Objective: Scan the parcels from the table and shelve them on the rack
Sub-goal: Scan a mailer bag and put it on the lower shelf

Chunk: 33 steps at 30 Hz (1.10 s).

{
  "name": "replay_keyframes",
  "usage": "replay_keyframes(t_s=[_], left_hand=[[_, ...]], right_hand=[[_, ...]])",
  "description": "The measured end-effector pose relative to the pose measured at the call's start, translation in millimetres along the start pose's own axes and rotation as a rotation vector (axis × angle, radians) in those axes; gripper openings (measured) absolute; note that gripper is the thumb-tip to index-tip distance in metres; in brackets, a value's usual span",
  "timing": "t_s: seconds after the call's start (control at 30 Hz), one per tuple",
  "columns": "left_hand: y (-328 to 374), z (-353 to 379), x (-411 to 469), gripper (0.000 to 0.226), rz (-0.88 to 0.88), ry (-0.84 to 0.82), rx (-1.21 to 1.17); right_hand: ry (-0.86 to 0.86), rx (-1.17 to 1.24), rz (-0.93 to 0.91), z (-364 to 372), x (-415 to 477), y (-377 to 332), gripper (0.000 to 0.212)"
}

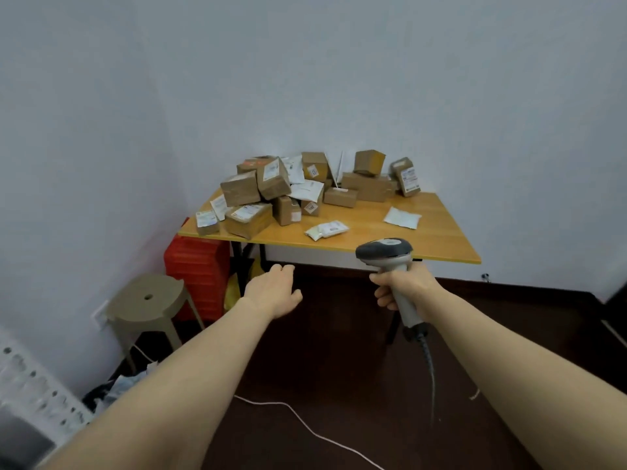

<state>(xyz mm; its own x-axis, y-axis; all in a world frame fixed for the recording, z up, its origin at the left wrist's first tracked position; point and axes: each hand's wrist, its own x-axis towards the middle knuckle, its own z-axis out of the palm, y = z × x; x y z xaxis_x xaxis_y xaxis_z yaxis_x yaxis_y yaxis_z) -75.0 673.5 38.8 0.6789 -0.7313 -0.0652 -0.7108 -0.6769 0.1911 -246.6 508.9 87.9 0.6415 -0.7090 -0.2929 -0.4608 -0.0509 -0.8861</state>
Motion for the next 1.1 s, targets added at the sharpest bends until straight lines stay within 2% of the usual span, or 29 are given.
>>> replay_keyframes(t_s=[0.17, 0.37, 0.53, 0.7, 1.1], left_hand=[[-31.2, 11.8, 65.1, 0.062, -0.097, -0.054, -0.038], [-64.9, 22.6, 142.0, 0.06, -0.25, -0.069, -0.093], [-81.9, 23.1, 206.1, 0.068, -0.38, -0.065, -0.132], [-86.3, 32.1, 264.0, 0.068, -0.479, -0.072, -0.218], [-31.8, 107.1, 495.4, 0.046, -0.252, -0.192, -0.302]], right_hand=[[-0.076, -0.061, 0.026, 14.6, 69.8, -7.1, 0.016], [-0.171, -0.022, 0.016, 40.8, 173.1, -28.2, 0.016], [-0.28, -0.026, 0.014, 56.2, 260.2, -53.2, 0.011], [-0.267, 0.005, 0.048, 64.1, 334.4, -67.1, 0.01], [-0.044, 0.181, 0.265, 55.1, 479.9, -20.3, 0.01]])
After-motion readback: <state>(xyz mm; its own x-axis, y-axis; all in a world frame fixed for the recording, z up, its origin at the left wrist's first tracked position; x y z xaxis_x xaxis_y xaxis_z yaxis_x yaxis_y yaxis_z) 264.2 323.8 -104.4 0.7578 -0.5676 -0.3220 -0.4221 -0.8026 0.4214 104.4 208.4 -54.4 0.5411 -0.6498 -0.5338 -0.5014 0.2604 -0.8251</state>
